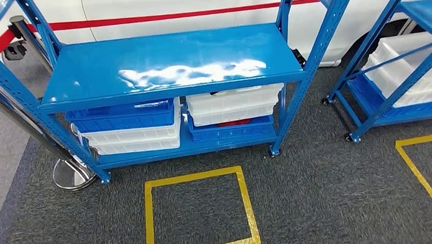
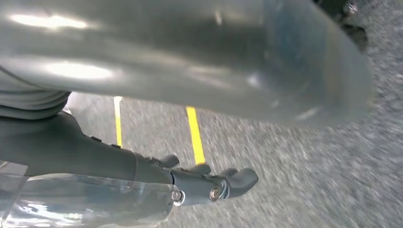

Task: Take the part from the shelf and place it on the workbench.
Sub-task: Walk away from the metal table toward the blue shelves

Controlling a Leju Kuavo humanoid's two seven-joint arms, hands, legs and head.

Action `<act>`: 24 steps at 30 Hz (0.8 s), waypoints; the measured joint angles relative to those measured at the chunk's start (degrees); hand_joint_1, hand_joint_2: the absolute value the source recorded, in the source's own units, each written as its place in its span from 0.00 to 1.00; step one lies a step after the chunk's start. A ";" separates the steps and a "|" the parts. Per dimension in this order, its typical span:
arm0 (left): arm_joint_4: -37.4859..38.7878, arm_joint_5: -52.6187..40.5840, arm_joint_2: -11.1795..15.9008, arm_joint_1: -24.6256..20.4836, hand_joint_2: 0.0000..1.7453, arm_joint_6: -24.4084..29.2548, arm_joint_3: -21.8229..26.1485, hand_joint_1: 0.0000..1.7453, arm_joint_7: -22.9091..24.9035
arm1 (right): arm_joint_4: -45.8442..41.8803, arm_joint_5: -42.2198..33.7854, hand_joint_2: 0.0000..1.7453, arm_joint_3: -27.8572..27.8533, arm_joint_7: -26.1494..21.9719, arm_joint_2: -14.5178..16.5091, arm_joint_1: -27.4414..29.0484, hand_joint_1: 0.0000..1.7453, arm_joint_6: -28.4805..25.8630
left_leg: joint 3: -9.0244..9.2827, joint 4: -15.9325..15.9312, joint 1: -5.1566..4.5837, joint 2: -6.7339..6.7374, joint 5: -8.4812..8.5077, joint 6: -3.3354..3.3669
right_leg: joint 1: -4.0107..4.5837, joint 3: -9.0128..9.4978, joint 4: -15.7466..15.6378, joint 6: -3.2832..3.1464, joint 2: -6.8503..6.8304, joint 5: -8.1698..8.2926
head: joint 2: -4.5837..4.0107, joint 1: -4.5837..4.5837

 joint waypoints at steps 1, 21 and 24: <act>0.00 -0.01 -0.03 0.01 0.00 0.01 0.01 0.00 0.01 | -0.01 0.03 0.00 -0.01 0.00 0.00 -0.07 0.00 -0.02 | 0.48 -0.58 -0.05 -0.07 -0.21 0.28 | 0.03 0.40 0.10 0.47 0.04 0.02 | 0.01 0.01; -0.11 -0.35 -0.28 -0.52 0.00 -0.10 0.01 0.00 0.14 | -0.07 2.34 0.00 0.08 -0.01 -0.06 0.27 0.00 1.00 | 3.84 7.10 1.09 -0.89 -7.38 -2.17 | -0.46 -4.16 -0.05 -0.84 0.06 3.64 | 0.00 -0.04; -0.11 -0.32 -0.30 -0.43 0.00 -0.08 0.00 0.00 0.11 | -0.08 1.67 0.00 0.00 -0.37 -0.08 0.24 0.00 0.83 | -1.81 14.15 1.20 -0.20 -9.96 -2.47 | -0.05 -3.18 -0.05 -1.12 -0.48 2.47 | 0.01 -0.11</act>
